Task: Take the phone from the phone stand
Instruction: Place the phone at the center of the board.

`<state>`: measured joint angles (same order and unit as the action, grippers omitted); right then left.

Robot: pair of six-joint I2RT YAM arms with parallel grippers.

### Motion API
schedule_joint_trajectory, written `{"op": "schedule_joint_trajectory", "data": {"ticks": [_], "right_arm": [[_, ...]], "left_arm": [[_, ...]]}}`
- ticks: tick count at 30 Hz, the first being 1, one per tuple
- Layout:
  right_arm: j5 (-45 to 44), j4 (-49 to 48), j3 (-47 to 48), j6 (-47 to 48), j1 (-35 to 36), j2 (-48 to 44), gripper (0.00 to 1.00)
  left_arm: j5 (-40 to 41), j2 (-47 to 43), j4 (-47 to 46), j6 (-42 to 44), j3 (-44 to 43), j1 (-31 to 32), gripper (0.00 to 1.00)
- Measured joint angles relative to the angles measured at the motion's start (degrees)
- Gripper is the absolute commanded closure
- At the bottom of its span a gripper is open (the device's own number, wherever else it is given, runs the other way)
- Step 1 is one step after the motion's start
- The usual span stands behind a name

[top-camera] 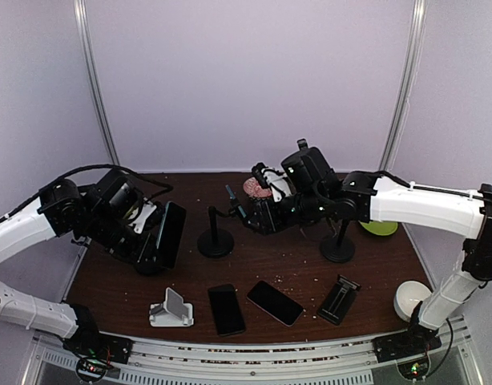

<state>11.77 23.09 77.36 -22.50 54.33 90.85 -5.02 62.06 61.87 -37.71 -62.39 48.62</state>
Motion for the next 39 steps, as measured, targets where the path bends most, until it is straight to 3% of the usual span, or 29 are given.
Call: {"op": "schedule_joint_trajectory", "data": {"ticks": [11,19,29,39], "right_arm": [[-1.38,-2.45,-1.9,0.07,-2.45,0.17,0.46],[-0.48,-3.45,-1.42,0.2,-4.11,3.63,0.46],[1.6,-3.67,-0.68,0.26,-5.51,5.66,0.46],[2.67,-4.13,0.04,0.28,-5.79,6.49,0.46]], "left_arm": [[-1.9,2.86,1.18,12.98,-1.01,-16.74,1.0],[-7.26,4.79,-2.29,16.85,-0.81,-26.58,1.0],[-12.76,7.5,-8.04,18.69,2.45,-31.32,1.0],[-15.82,10.1,-12.9,17.4,6.82,-32.17,1.0]]}}
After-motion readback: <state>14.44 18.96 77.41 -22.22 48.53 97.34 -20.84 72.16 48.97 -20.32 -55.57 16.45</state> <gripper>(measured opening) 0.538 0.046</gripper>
